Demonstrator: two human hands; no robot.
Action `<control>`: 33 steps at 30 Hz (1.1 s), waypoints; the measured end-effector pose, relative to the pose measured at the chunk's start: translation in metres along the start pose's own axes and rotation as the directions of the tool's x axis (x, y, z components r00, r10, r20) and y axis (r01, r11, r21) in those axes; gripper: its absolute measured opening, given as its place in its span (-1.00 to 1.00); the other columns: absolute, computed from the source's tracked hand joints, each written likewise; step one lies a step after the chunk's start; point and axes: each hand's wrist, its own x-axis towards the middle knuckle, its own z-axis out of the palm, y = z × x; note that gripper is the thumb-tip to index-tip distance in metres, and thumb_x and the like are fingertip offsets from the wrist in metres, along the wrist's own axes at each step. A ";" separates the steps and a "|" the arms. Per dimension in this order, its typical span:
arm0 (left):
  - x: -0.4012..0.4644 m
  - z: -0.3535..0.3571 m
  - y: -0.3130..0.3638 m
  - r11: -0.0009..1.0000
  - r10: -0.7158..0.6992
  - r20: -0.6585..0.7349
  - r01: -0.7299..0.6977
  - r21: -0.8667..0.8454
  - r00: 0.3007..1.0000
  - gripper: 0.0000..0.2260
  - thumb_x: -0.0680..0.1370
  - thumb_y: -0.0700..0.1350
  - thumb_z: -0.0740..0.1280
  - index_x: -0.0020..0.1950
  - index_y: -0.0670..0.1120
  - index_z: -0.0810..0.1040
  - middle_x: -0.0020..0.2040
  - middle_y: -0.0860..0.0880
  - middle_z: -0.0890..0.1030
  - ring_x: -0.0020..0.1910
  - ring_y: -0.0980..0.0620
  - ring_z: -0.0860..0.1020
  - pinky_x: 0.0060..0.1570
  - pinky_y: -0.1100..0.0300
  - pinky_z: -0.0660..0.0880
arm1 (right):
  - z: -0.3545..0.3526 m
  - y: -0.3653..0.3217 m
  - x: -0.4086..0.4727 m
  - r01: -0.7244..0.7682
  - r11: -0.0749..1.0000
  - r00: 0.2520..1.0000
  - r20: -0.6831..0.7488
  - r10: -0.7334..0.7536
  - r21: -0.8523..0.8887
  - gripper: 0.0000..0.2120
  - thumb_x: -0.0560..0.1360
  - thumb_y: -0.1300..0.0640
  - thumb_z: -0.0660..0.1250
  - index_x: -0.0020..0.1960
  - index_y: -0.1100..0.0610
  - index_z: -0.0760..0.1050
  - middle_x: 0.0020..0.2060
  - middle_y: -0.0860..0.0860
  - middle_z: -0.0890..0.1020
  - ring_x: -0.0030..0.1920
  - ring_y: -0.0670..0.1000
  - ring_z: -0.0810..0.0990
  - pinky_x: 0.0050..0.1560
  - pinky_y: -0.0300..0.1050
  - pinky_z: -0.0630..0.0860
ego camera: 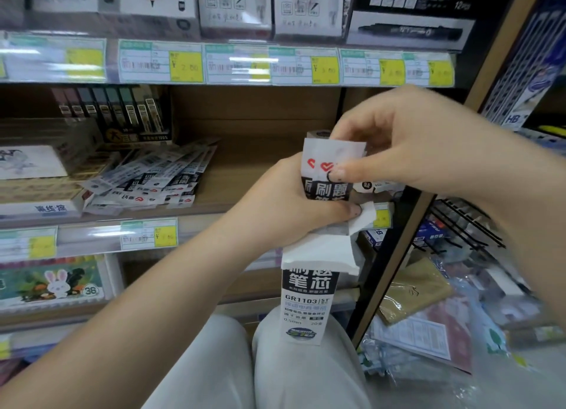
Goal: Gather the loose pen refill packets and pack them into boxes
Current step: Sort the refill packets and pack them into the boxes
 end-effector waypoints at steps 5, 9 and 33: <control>-0.003 0.001 0.003 1.000 0.027 0.008 -0.027 0.014 1.000 -0.70 0.29 -0.01 0.52 -0.03 0.15 0.56 -0.12 0.05 0.67 -0.09 0.11 0.63 -0.03 0.01 0.57 | 0.001 -0.015 0.008 0.079 0.933 0.994 0.102 -0.045 -0.350 -0.77 0.39 0.06 0.44 -0.35 -0.17 0.45 -0.41 -0.20 0.50 -0.34 -0.27 0.49 -0.40 -0.42 0.37; -0.006 0.005 0.002 0.999 0.010 -0.054 -0.008 0.037 0.998 -0.45 0.14 0.12 0.50 0.07 -0.02 0.52 -0.04 0.04 0.64 -0.03 0.09 0.62 0.01 -0.08 0.55 | 0.008 -0.016 0.009 0.070 0.905 0.981 0.193 0.013 -0.419 -0.77 0.39 0.06 0.43 -0.40 -0.11 0.49 -0.48 -0.14 0.50 -0.37 -0.18 0.49 -0.41 -0.40 0.37; -0.012 0.006 -0.002 0.985 0.021 -0.181 0.010 0.172 0.983 -0.50 0.12 0.16 0.52 -0.08 0.03 0.42 -0.25 0.13 0.53 -0.31 0.26 0.46 -0.29 0.25 0.47 | 0.033 -0.012 0.012 -0.008 0.889 0.980 0.172 0.098 -0.457 -0.86 0.43 0.06 0.34 -0.26 0.06 0.62 -0.44 -0.04 0.54 -0.42 -0.13 0.42 -0.43 -0.26 0.34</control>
